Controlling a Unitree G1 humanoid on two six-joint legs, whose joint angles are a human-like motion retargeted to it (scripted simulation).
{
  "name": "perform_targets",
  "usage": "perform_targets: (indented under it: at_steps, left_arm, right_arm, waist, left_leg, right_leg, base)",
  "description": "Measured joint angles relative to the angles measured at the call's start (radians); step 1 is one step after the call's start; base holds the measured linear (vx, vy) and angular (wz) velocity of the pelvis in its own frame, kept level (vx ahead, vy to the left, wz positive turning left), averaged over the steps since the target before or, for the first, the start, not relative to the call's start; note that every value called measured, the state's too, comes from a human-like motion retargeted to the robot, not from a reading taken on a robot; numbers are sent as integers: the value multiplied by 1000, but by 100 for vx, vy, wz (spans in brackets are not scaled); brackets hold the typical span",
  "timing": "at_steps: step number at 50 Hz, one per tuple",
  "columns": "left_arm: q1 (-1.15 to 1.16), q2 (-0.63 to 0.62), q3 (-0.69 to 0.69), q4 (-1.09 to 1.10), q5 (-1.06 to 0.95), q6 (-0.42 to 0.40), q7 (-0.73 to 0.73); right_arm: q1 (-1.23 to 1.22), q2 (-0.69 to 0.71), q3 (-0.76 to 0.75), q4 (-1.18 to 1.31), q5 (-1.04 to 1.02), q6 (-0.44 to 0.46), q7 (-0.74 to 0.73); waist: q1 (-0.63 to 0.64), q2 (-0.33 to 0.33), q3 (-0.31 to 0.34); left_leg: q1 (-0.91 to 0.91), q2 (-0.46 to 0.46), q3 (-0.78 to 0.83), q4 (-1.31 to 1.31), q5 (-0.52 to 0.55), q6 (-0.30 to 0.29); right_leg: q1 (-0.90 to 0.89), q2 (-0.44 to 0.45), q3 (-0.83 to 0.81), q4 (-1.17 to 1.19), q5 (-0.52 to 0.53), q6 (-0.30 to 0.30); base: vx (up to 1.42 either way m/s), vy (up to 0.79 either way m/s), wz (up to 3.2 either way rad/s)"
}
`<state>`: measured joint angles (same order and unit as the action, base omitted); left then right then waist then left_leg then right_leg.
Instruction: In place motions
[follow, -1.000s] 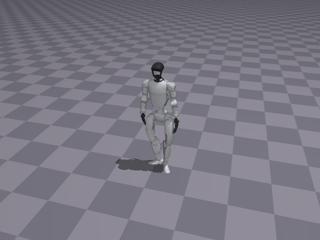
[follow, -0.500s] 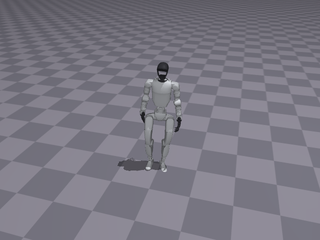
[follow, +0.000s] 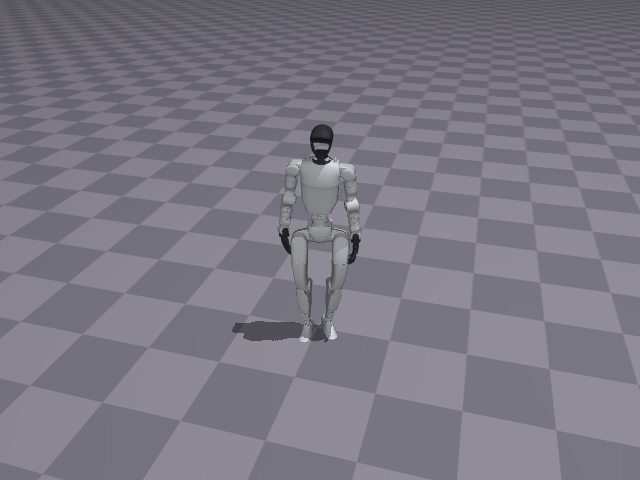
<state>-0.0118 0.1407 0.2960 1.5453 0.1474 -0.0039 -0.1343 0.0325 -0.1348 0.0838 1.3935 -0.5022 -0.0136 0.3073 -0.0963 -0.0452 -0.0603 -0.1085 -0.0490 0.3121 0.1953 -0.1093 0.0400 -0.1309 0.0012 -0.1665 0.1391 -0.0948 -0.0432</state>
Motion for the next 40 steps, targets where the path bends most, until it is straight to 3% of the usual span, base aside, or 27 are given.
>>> perform_targets:
  at_steps: [3,5,8,9,15,20,24,31,35,40]
  left_arm:
    - [-3,-11,-2,-18,-17,-1,-6]
    - [-4,-18,-4,-32,-27,-1,-8]
    - [-2,-28,-5,-51,-26,-5,-8]
    - [-3,-30,-7,-57,-26,-5,-9]
    - [-13,-30,-34,-69,-32,-10,-13]
    - [-23,-11,-57,-57,-13,-6,-22]
    - [-24,-7,-64,-53,-7,-4,-17]
    - [11,-8,-27,-60,-9,-4,-14]
    - [29,-3,-4,-48,0,0,-10]
    - [24,10,12,-24,12,6,-4]
  right_arm:
    - [3,-7,-5,10,-7,2,-2]
    - [7,-13,-7,18,-10,6,-1]
    - [18,-19,-6,30,-13,11,-13]
    - [18,-20,-8,36,-14,13,-15]
    - [11,-19,-10,43,-36,19,-16]
    - [5,-15,2,43,-18,18,-14]
    - [2,-21,1,38,-11,22,-4]
    - [-45,-24,17,28,-9,29,-11]
    - [-80,-15,33,15,8,25,-5]
    - [-114,-3,43,8,16,26,-5]
  waist:
    - [17,-21,-5]
    - [38,-22,-2]
    - [66,-7,0]
    - [65,-3,-4]
    - [-23,48,15]
    - [-126,88,31]
    - [-127,103,33]
    - [-68,116,5]
    - [-66,132,-25]
    - [-72,111,-23]
  left_leg:
    - [-40,-19,-41,62,-12,28]
    - [-64,-52,-180,71,-12,34]
    - [-84,-127,-515,45,43,2]
    - [-90,-135,-546,45,49,-2]
    - [-63,-75,-447,-4,19,49]
    - [-32,-7,-305,-51,1,53]
    - [-15,43,-124,-61,-32,49]
    - [52,123,352,-83,-106,7]
    - [75,156,597,-92,-134,-32]
    - [117,114,769,-131,-148,-72]
  right_leg:
    - [-20,-28,38,9,7,11]
    - [-29,-27,75,12,15,15]
    - [-46,-7,145,22,25,23]
    - [-62,-6,165,33,26,27]
    - [-103,38,240,53,51,45]
    - [-148,74,285,72,34,27]
    - [-168,34,159,77,-21,13]
    - [-116,-116,-399,108,-118,1]
    - [-39,-140,-792,111,-136,1]
    - [-25,-118,-818,55,-25,40]
  base:
    - [-5,8,-68]
    - [-4,8,-116]
    - [-5,5,-138]
    - [-6,2,-115]
    - [-11,-2,-101]
    - [-17,-1,-146]
    - [-15,5,-251]
    - [-13,8,-353]
    - [-14,8,-328]
    - [-17,7,-259]
